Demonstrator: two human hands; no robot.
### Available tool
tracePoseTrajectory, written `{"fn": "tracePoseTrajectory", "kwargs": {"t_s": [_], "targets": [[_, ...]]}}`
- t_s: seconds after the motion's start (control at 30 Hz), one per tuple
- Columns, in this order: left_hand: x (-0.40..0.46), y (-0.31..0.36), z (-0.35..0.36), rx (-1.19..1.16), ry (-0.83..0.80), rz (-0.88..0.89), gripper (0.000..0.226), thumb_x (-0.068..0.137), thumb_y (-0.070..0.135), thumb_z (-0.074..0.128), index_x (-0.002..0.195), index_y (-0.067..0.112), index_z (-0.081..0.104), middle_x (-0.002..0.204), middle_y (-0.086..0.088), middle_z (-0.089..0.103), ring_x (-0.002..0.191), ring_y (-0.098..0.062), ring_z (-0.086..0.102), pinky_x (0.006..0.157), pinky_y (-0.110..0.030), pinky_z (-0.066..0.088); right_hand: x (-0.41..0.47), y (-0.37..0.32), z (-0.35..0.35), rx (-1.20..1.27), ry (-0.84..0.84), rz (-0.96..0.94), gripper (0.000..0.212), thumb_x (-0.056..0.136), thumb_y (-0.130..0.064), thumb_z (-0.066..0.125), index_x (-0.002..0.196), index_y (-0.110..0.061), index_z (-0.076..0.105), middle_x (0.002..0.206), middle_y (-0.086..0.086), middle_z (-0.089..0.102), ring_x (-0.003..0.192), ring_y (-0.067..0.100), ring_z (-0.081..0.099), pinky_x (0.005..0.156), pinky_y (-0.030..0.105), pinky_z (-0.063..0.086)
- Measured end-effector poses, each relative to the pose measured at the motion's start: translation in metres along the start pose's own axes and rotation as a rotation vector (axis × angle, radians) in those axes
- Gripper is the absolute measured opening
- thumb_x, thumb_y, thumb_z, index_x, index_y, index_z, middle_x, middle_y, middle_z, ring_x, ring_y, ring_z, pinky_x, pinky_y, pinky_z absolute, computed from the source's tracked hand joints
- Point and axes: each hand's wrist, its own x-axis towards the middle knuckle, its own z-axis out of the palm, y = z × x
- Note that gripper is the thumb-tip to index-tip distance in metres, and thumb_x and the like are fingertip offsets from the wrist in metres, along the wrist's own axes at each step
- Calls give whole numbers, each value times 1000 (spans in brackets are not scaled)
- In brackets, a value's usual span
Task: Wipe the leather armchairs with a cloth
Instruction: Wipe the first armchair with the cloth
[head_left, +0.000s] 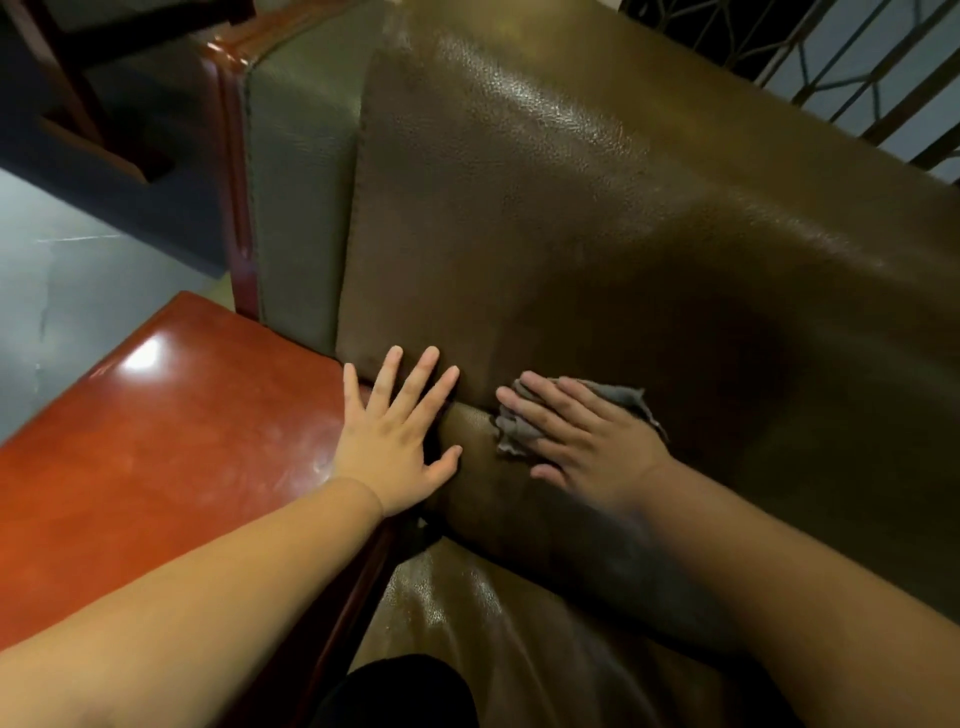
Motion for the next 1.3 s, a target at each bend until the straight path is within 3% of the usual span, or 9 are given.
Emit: {"fn": "tracePoseTrajectory", "kwargs": {"t_s": [0.17, 0.27, 0.5, 0.67, 0.77, 0.87, 0.97, 1.17, 1.3], "targets": [[1, 1, -1, -27, -50, -169, 110, 83, 81, 47, 168, 34, -6, 178, 2, -8, 161, -46, 4, 116, -82, 14, 37, 73, -45, 15, 436, 419, 66, 107, -54, 33, 166, -25, 22, 175, 7, 3, 160, 34, -5, 129, 47, -6], [1, 1, -5, -68, -94, -177, 108, 84, 79, 49, 169, 34, 0, 178, 1, -3, 161, -44, 2, 115, -80, 25, 54, 67, -56, 52, 497, 635, 71, 102, -56, 36, 166, -28, 21, 175, 8, -3, 160, 36, -7, 128, 49, -8], [1, 2, -19, -130, -143, -270, 101, 87, 77, 46, 169, 30, 9, 178, 0, -10, 163, -35, -2, 122, -71, 24, 45, -2, -23, 63, 109, 252, 79, 102, -65, 38, 167, -26, 13, 172, 9, -18, 157, 34, -22, 126, 47, -17], [-12, -5, -29, -267, -175, -485, 99, 88, 77, 44, 168, 29, 10, 176, -9, -12, 157, -40, 20, 128, -52, 26, 60, 74, -60, 24, 469, 624, 79, 98, -65, 36, 166, -30, 18, 175, 7, -1, 160, 36, -6, 127, 48, -11], [-29, -22, -35, -171, -315, -322, 97, 89, 76, 35, 169, 26, 13, 176, -15, 7, 160, -35, 16, 131, -47, 13, 70, 68, -65, 52, 452, 781, 83, 95, -69, 34, 167, -31, 15, 174, 10, -7, 159, 39, -9, 126, 51, -12], [-34, -48, -40, -91, -390, -149, 93, 93, 72, 35, 169, 20, 22, 176, -8, 16, 163, -26, 13, 132, -41, 4, 70, 6, -41, 104, 181, 411, 78, 99, -66, 37, 166, -28, 22, 171, 10, -22, 156, 37, -23, 123, 48, -22], [-38, -50, -40, -24, -392, -196, 90, 93, 73, 29, 168, 24, 23, 177, 0, 15, 163, -21, 10, 132, -48, 3, 60, -24, -22, 87, -39, 121, 75, 105, -66, 20, 167, -23, 11, 168, 8, -31, 153, 31, -34, 122, 44, -26], [-35, -44, -42, 31, -417, -259, 91, 92, 79, 19, 169, 32, 14, 177, 6, 7, 163, -28, 1, 130, -59, 0, 89, 57, -65, 71, 470, 646, 75, 100, -61, 35, 166, -29, 19, 174, 6, -5, 159, 34, -11, 126, 47, -14], [-33, -44, -43, 47, -430, -254, 91, 92, 78, 16, 170, 32, 10, 178, 6, 3, 164, -27, -1, 129, -59, 0, 107, 43, -70, 109, 460, 703, 75, 97, -57, 44, 164, -27, 29, 174, 11, -3, 158, 40, -8, 126, 48, -13]]}}
